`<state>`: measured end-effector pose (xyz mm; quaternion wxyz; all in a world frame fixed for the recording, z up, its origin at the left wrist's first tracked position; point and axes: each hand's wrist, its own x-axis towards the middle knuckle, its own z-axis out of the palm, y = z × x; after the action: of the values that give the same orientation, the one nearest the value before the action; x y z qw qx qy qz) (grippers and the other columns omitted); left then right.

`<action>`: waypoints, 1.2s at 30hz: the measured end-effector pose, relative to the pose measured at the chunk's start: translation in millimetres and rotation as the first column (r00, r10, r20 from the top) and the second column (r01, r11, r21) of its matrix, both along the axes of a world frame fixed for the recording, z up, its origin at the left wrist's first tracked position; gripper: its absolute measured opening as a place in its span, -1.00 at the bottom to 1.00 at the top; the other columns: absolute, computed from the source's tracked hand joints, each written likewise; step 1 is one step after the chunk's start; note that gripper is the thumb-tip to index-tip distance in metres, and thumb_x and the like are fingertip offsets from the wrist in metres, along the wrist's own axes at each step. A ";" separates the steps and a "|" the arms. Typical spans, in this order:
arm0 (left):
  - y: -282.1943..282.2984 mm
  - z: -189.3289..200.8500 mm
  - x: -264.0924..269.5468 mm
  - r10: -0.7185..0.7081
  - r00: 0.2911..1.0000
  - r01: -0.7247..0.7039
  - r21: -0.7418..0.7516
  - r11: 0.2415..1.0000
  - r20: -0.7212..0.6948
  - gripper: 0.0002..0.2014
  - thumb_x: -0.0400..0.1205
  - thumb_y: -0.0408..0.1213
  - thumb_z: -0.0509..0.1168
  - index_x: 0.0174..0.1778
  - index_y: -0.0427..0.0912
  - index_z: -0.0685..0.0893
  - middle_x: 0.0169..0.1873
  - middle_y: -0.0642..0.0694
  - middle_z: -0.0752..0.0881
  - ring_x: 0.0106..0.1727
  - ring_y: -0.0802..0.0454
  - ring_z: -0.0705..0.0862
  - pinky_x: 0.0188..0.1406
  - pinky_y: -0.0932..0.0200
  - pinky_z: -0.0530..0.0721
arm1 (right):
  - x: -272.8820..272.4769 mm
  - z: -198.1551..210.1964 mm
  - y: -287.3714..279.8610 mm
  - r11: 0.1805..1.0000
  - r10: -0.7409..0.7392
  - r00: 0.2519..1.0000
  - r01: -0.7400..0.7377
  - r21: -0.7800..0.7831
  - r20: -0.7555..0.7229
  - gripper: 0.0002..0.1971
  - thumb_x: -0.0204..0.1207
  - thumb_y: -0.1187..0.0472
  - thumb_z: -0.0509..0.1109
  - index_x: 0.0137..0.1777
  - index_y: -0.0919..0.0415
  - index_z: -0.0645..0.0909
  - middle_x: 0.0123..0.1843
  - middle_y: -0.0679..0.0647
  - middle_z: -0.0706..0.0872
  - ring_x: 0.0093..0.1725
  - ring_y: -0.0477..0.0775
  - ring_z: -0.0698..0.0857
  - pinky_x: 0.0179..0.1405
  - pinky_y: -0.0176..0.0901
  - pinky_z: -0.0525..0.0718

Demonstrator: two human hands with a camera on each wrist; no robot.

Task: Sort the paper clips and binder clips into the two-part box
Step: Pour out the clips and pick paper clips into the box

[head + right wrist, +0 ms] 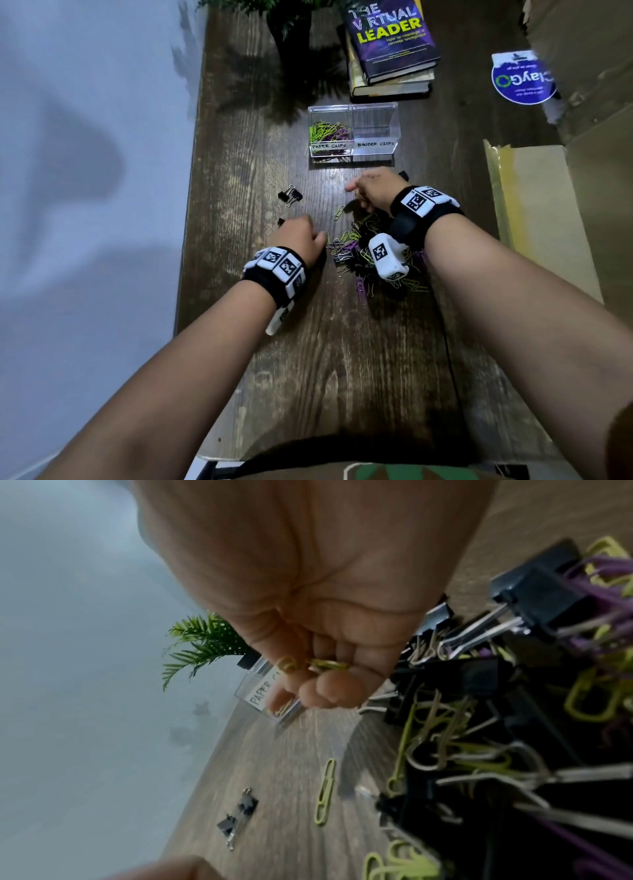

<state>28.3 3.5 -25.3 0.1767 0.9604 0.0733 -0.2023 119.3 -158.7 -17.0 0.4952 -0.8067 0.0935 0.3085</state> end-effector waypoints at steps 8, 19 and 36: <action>-29.8 -5.5 -0.4 -0.012 1.000 0.013 0.049 0.999 -0.021 -0.88 0.67 -0.27 0.25 -0.02 -0.26 0.57 -0.09 -0.22 0.69 -0.10 -0.21 0.67 -0.21 0.06 0.49 | -3.9 0.8 9.6 0.997 0.075 0.993 -0.074 0.009 -0.092 -0.88 0.49 0.30 0.32 -0.22 0.33 0.61 -0.33 0.12 0.61 -0.43 0.02 0.54 -0.44 -0.15 0.55; -14.7 2.5 -0.9 0.069 0.997 -0.077 -0.230 0.970 -0.043 -0.89 0.68 -0.30 0.11 -0.11 -0.26 0.44 -0.31 -0.06 0.49 -0.30 -0.01 0.46 -0.40 0.20 0.36 | -11.0 -9.1 26.2 0.594 0.678 0.734 -0.526 -0.609 0.028 -0.79 0.53 0.17 0.41 0.05 0.30 0.69 0.06 0.21 0.74 0.05 0.21 0.71 0.03 -0.10 0.65; 33.7 -8.7 -58.4 0.389 0.905 -0.426 -0.419 0.802 -0.175 -0.75 0.65 -0.43 0.08 -0.20 -0.02 0.56 -0.12 -0.12 0.66 -0.18 -0.07 0.61 -0.16 0.11 0.56 | -23.9 16.3 -4.7 0.999 -0.001 0.998 0.005 0.052 -0.066 -0.69 0.47 0.43 0.14 -0.38 0.30 0.67 -0.24 0.32 0.68 -0.50 0.08 0.53 -0.54 -0.16 0.49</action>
<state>-30.1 37.2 -34.0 0.4289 0.8464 0.2364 -0.2093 95.5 -163.4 -0.7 0.5132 -0.7827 0.1030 0.3367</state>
